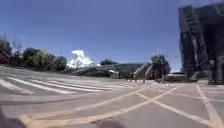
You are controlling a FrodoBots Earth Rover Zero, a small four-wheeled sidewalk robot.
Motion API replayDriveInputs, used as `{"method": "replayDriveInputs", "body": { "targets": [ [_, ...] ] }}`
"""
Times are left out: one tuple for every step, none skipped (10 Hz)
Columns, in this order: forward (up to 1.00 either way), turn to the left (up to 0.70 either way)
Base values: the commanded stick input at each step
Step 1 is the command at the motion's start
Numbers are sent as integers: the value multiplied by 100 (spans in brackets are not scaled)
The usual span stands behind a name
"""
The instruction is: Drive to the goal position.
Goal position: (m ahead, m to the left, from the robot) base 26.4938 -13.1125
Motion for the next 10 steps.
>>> {"method": "replayDriveInputs", "body": {
  "targets": [
    [45,0],
    [45,0],
    [45,0],
    [45,0],
    [45,0],
    [45,0],
    [45,0],
    [45,0],
    [45,0],
    [45,0]
  ]
}}
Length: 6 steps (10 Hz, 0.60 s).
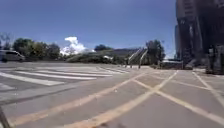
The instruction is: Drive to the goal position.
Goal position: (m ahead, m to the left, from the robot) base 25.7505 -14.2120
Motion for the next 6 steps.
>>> {"method": "replayDriveInputs", "body": {
  "targets": [
    [45,0],
    [45,0],
    [45,0],
    [45,0],
    [45,0],
    [45,0]
  ]
}}
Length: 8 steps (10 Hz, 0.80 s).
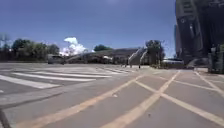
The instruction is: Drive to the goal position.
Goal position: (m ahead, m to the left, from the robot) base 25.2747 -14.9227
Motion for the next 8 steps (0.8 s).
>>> {"method": "replayDriveInputs", "body": {
  "targets": [
    [45,0],
    [45,0],
    [45,0],
    [45,0],
    [45,0],
    [45,0],
    [45,0],
    [45,0]
  ]
}}
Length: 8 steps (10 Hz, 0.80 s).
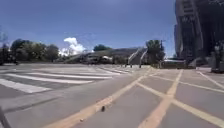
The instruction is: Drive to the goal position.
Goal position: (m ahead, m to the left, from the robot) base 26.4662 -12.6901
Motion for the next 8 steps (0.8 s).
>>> {"method": "replayDriveInputs", "body": {
  "targets": [
    [45,0],
    [45,0],
    [45,0],
    [45,0],
    [45,0],
    [45,0],
    [45,0],
    [45,0]
  ]
}}
